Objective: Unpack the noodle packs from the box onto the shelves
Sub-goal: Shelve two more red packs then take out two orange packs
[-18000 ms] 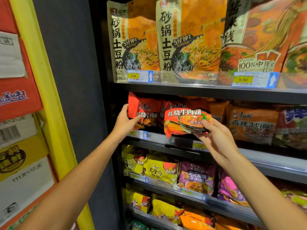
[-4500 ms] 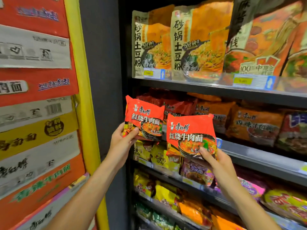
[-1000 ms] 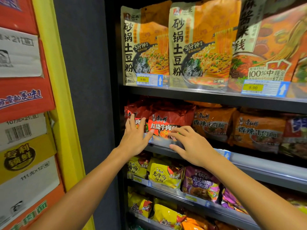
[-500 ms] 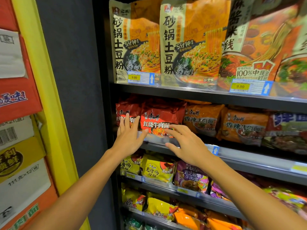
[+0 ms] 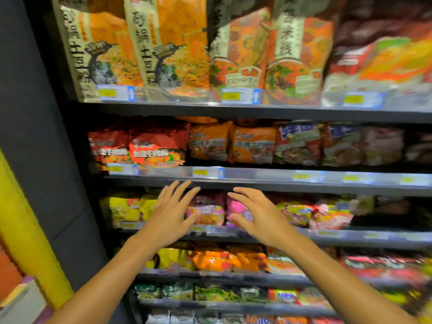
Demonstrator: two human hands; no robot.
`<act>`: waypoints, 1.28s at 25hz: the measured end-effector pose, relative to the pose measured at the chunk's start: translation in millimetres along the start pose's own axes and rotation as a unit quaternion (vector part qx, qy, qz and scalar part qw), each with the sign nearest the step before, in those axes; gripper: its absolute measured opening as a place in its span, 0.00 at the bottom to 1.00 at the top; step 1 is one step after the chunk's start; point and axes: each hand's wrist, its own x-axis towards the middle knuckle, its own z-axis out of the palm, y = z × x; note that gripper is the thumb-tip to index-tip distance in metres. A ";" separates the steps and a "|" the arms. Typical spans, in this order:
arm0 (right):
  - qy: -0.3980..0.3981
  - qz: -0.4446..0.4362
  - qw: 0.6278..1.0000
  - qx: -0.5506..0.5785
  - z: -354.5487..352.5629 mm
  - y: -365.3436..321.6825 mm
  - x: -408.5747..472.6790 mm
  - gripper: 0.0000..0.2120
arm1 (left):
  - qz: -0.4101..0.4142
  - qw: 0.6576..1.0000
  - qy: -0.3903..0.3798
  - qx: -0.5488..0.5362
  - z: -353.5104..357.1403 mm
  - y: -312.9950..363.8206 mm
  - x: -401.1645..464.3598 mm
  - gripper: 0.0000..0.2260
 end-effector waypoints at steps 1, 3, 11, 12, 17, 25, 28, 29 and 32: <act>0.000 0.016 1.000 0.004 -8.1 12.6 -30.5 0.27 | 0.021 1.000 -0.014 -0.010 13.5 28.8 -3.7 0.34; -0.005 0.051 0.999 0.014 -24.9 40.0 -100.1 0.28 | 0.067 0.997 -0.046 -0.016 41.1 91.7 -10.7 0.34; -0.020 0.251 0.968 -0.013 -120.2 126.3 -435.1 0.28 | 0.259 0.955 -0.130 -0.062 144.0 380.8 -64.1 0.28; -0.018 0.280 0.960 -0.021 -132.9 130.6 -471.3 0.29 | 0.282 0.947 -0.135 -0.069 155.3 413.8 -72.5 0.27; -0.023 0.399 0.916 -0.042 -190.6 145.1 -630.4 0.30 | 0.357 0.902 -0.218 -0.105 203.6 563.3 -121.7 0.31; -0.014 0.521 0.852 -0.050 -231.8 183.9 -774.1 0.32 | 0.393 0.862 -0.306 -0.093 281.2 696.2 -163.0 0.45; -0.034 0.544 0.838 -0.038 -245.9 227.2 -814.2 0.32 | 0.377 0.859 -0.329 -0.109 312.8 744.3 -161.2 0.43; -0.040 0.546 0.836 -0.042 -251.1 241.3 -824.4 0.32 | 0.373 0.858 -0.336 -0.109 321.6 758.8 -159.6 0.39; -0.072 0.545 0.835 -0.029 -267.9 280.4 -856.4 0.31 | 0.355 0.860 -0.352 -0.107 351.3 800.7 -151.5 0.37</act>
